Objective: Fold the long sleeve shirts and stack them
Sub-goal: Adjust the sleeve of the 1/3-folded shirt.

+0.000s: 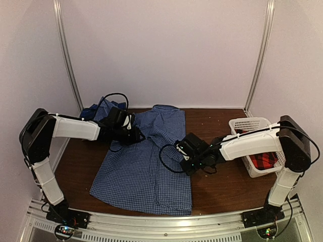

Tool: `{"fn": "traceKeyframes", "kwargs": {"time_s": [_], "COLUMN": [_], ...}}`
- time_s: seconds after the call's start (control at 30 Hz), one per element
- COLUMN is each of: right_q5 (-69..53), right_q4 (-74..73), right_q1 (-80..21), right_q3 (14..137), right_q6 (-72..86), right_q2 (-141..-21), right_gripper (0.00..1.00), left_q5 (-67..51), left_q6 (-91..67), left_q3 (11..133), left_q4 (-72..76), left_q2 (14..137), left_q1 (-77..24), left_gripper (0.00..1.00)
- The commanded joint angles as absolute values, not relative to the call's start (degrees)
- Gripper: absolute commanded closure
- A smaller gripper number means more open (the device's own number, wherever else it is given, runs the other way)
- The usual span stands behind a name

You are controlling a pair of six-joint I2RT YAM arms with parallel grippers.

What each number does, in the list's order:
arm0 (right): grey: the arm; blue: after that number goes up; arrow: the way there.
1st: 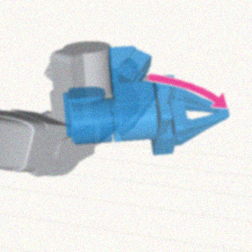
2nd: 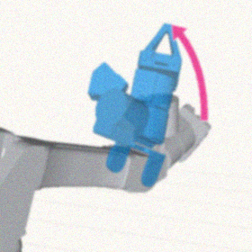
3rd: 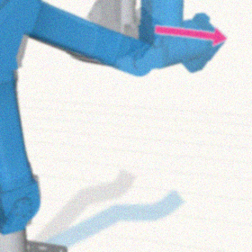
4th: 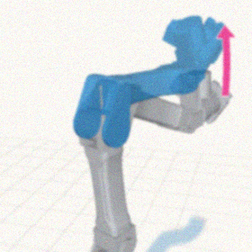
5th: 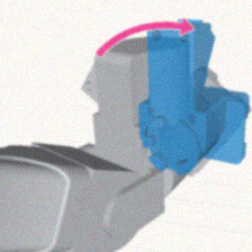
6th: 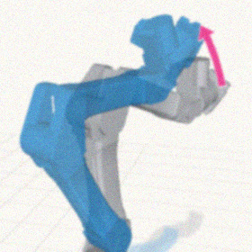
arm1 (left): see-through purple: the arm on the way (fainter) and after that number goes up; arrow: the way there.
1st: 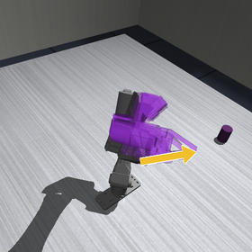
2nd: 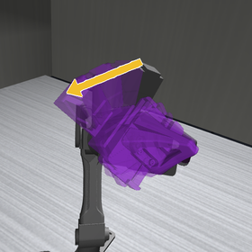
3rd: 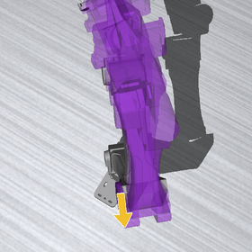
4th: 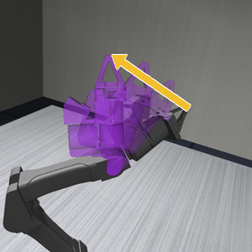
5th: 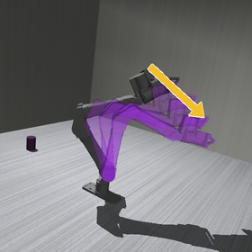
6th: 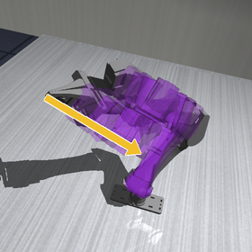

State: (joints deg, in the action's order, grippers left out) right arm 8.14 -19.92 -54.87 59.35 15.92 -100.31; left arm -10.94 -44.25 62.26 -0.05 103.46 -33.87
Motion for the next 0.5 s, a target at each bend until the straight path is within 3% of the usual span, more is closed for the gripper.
{"fn": "traceKeyframes", "kwargs": {"time_s": [0.0, 0.1, 0.47], "right_q5": [10.4, 8.9, -7.4], "right_q4": [-23.2, -27.2, -37.8], "right_q1": [-54.7, -55.0, -62.1], "right_q3": [62.8, 65.2, 69.4], "right_q6": [15.1, 15.0, 18.6], "right_q2": [-101.1, -100.3, -103.0], "right_gripper": [0.96, 1.0, 1.0], "left_q5": [-11.1, -11.3, -12.6], "left_q6": [-43.5, -43.1, -42.0], "left_q3": [64.0, 64.0, 64.9], "left_q4": [1.5, 1.0, 0.9], "left_q2": [102.4, 102.0, 102.0], "left_q1": [-34.1, -34.1, -34.0], "left_gripper": [0.65, 0.65, 0.65]}}
